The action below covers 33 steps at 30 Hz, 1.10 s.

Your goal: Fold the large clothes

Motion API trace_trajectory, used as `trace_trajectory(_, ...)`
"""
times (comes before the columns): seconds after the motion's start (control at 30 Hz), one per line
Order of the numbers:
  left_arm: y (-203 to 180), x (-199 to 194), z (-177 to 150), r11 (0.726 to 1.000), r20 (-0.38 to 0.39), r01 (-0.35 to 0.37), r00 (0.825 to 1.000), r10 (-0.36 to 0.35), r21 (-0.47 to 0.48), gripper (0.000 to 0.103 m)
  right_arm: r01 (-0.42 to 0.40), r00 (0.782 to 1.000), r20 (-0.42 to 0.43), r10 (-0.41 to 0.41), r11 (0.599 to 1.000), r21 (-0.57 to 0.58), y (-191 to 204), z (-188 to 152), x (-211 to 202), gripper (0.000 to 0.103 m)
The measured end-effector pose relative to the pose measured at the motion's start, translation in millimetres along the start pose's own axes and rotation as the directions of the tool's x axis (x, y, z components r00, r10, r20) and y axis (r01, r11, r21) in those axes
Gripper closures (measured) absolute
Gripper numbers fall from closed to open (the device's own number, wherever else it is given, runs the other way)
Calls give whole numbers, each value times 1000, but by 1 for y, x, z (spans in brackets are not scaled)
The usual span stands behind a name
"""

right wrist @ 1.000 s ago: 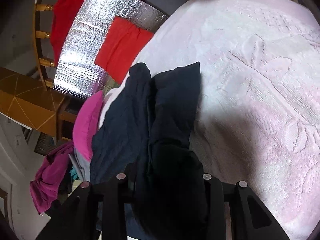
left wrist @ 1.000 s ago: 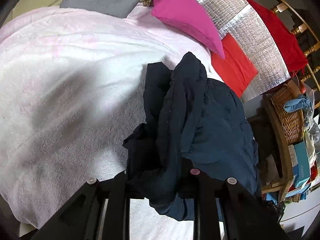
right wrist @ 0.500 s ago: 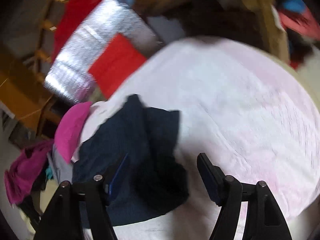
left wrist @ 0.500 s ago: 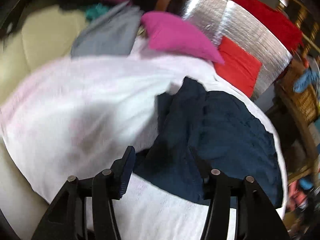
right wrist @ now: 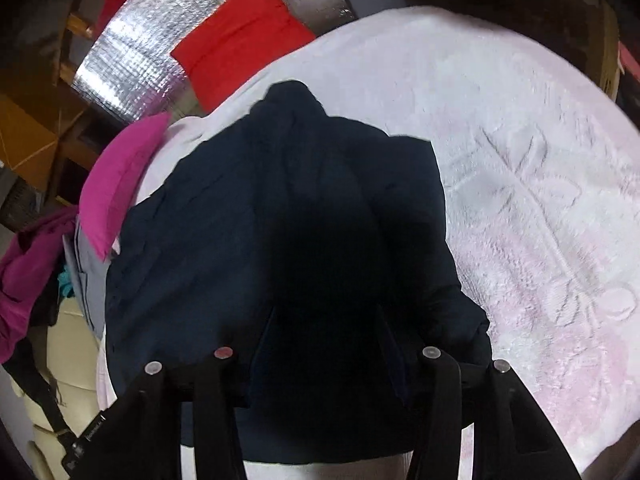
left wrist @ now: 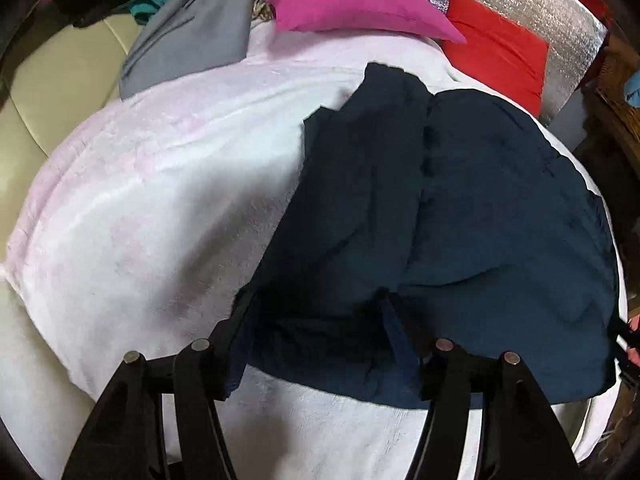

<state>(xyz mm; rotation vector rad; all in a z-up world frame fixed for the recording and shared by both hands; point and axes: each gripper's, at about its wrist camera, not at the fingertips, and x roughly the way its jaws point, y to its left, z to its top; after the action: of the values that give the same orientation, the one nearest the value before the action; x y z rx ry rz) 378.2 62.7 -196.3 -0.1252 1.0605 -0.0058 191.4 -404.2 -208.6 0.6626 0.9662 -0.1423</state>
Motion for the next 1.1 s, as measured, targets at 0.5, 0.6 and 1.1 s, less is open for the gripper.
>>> trace_trajectory(0.5,-45,-229,-52,978,470,-102,883,5,182,13,141,971,233,-60,927,-347,78,-81,-167,20)
trace_trajectory(0.6,-47,-262,-62,980,515,-67,856,-40,188,9,168,959,280,-54,900,-401,92,-108,-201,18)
trace_trajectory(1.1,-61,-346,-135,962,638,-163,769,-16,220,3,226,899,436,-44,899,-376,103,-181,-298,13)
